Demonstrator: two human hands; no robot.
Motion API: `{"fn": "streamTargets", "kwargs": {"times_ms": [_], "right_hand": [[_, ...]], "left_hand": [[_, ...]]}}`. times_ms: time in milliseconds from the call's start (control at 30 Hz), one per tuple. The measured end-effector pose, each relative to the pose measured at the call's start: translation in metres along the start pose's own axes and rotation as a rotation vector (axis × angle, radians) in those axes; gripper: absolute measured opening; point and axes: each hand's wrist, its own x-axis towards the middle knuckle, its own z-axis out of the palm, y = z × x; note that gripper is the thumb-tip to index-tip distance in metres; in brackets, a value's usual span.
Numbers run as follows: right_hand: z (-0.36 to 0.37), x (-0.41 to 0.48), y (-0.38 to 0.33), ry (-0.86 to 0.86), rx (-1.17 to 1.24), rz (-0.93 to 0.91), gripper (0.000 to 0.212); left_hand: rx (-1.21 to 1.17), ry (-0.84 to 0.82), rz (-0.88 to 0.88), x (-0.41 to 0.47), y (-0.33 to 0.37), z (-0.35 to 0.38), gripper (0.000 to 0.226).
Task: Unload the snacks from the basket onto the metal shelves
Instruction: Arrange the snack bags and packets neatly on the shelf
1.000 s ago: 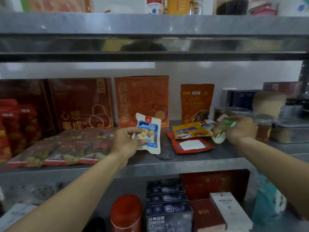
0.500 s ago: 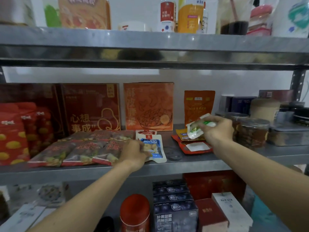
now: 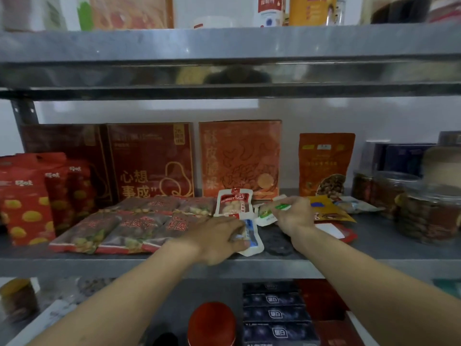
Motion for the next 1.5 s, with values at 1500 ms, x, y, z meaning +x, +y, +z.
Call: {"fn": "streamTargets", "kwargs": {"times_ms": [1500], "right_hand": [[-0.168,-0.004,0.011,-0.002,-0.58,-0.015,0.044]], "left_hand": [[0.066,0.231,0.216,0.03,0.082,-0.002,0.056]]}}
